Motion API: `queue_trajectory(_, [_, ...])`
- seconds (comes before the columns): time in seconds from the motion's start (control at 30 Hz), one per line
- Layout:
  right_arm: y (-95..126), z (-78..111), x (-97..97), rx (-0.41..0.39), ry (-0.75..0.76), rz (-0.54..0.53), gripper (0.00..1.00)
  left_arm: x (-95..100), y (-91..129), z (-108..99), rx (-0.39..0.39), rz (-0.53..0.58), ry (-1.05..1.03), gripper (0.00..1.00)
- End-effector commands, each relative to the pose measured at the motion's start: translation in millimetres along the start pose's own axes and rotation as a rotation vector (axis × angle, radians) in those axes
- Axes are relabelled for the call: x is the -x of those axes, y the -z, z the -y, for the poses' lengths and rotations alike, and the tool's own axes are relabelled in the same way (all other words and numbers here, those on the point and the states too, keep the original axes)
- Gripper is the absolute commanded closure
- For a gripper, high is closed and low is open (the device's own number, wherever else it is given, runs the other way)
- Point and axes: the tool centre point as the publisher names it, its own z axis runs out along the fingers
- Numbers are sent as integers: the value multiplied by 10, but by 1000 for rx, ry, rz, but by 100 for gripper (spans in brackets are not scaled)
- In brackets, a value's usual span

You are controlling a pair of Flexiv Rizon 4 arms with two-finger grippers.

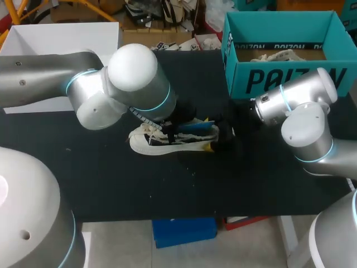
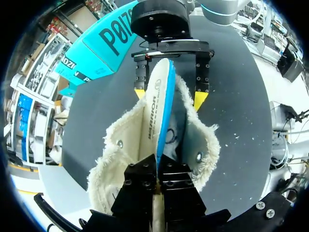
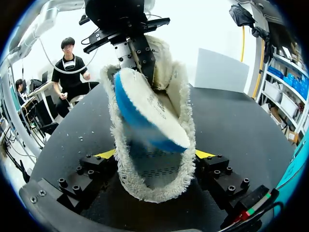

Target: Take the shoe out of the shoebox, open the shoe tongue, remove and reinsert the insole, then place the shoe into the shoebox

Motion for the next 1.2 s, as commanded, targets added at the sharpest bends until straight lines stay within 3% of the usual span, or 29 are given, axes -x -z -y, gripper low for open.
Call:
queue_trajectory(0.03, [-9, 29, -1, -1, -1, -1, 100, -14, -17, 52, -11, 4, -10, 100])
queue_trajectory(0.27, [-9, 29, -1, -1, -1, -1, 100, -48, -127, 170, -6, 11, -44, 98])
queue_trajectory(0.33, [-9, 29, -1, -1, -1, -1, 100, -53, -160, 182, -5, 11, -47, 83])
queue_trajectory(0.37, [-9, 29, -1, -1, -1, -1, 100, -54, -173, 186, -3, 15, -47, 65])
queue_trajectory(0.4, [-9, 29, -1, -1, -1, -1, 100, -55, -178, 189, -8, 22, -53, 55])
queue_trajectory(0.77, [-9, 29, -1, -1, -1, -1, 100, -118, -210, 220, -49, 109, -106, 53])
queue_trajectory(1.2, [-9, 29, -1, -1, -1, -1, 100, -115, -305, 458, -89, 136, -168, 59])
